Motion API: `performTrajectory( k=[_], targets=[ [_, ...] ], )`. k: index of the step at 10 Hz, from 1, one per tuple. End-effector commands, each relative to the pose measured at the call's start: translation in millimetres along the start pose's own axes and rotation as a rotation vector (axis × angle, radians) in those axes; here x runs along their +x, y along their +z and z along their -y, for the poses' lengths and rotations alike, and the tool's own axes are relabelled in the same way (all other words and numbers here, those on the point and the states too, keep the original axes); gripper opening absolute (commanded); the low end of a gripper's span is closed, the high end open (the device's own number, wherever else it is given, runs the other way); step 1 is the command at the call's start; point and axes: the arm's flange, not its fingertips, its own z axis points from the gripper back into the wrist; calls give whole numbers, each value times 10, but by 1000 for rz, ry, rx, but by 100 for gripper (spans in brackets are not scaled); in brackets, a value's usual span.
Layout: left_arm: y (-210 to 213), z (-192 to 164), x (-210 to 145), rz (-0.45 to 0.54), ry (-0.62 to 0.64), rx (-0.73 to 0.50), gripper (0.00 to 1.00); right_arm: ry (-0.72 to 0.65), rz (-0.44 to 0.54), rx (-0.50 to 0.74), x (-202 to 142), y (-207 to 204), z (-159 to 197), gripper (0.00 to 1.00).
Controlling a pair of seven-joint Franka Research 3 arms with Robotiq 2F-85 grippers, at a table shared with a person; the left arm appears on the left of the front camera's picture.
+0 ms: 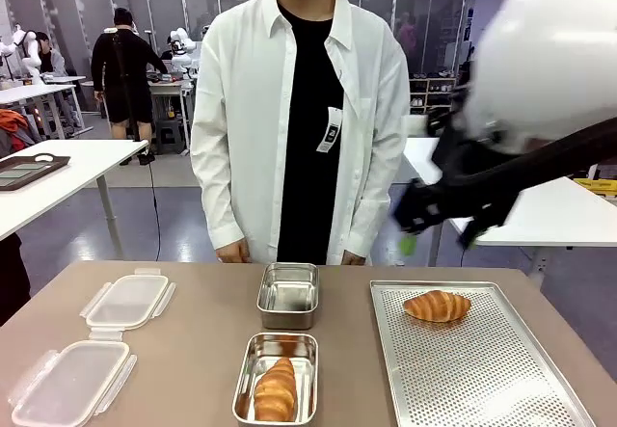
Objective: Place the bread into the airtight container.
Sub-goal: Pick up a Butter Roll and place it into an empty Airtight Container.
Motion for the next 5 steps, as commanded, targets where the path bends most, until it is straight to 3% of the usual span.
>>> performTrajectory(
  k=[1, 3, 5],
  targets=[
    [18, 1, 9, 1, -7, 0, 100, 118, 10, -25, -39, 4, 553, 100],
    [18, 1, 9, 1, -7, 0, 100, 163, 9, 35, -248, 311, 1072, 100],
    [18, 1, 9, 1, -7, 0, 100, 160, -17, -18, -383, 493, 1433, 100]
  ],
)
